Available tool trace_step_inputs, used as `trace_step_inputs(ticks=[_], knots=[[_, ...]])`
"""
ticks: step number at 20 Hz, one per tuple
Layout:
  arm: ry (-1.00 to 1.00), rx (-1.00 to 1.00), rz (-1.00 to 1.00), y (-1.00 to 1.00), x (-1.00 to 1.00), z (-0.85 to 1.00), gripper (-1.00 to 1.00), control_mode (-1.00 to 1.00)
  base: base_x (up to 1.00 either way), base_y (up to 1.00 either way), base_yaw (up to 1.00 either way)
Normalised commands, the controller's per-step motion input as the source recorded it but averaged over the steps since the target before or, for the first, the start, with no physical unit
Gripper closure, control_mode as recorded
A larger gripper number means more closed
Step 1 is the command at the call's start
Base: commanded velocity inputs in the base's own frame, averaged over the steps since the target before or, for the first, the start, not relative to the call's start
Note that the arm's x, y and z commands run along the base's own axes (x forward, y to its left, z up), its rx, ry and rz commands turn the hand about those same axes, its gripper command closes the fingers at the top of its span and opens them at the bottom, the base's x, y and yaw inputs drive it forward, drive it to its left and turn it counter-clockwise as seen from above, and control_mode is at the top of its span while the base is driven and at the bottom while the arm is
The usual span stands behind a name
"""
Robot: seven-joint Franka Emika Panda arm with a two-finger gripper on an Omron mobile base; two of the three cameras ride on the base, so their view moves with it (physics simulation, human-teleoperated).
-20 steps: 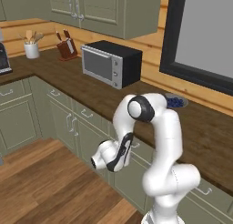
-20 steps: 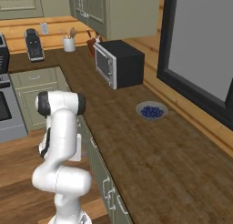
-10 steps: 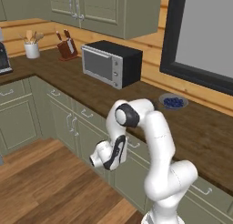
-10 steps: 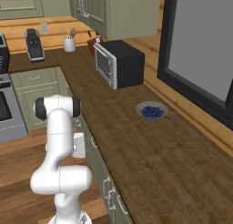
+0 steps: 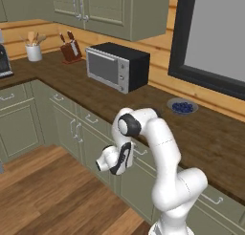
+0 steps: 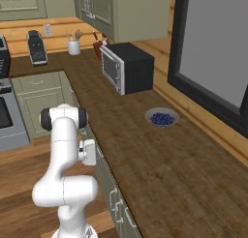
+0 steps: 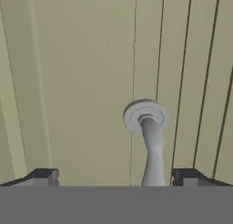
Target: Take a straw from the drawer in front and place it inside the glass cup on the dining counter.
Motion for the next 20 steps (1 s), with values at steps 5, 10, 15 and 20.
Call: trace_step_inputs(ticks=[5, 10, 15, 20], knots=[[0.0, 0.0, 0.0, -0.13, 0.18, -0.27, -1.0, -1.0, 0.0, 0.0, 0.0], [0.0, 0.05, 0.01, -0.01, -0.05, -0.05, 1.0, -1.0, 0.0, 0.0, 0.0], [-0.02, 0.11, 0.04, 0.17, -0.35, 0.0, 1.0, -1.0, 0.0, 0.0, 0.0], [-0.03, 0.08, 0.02, 0.67, -0.58, 0.0, 1.0, -1.0, 0.0, 0.0, 0.0]])
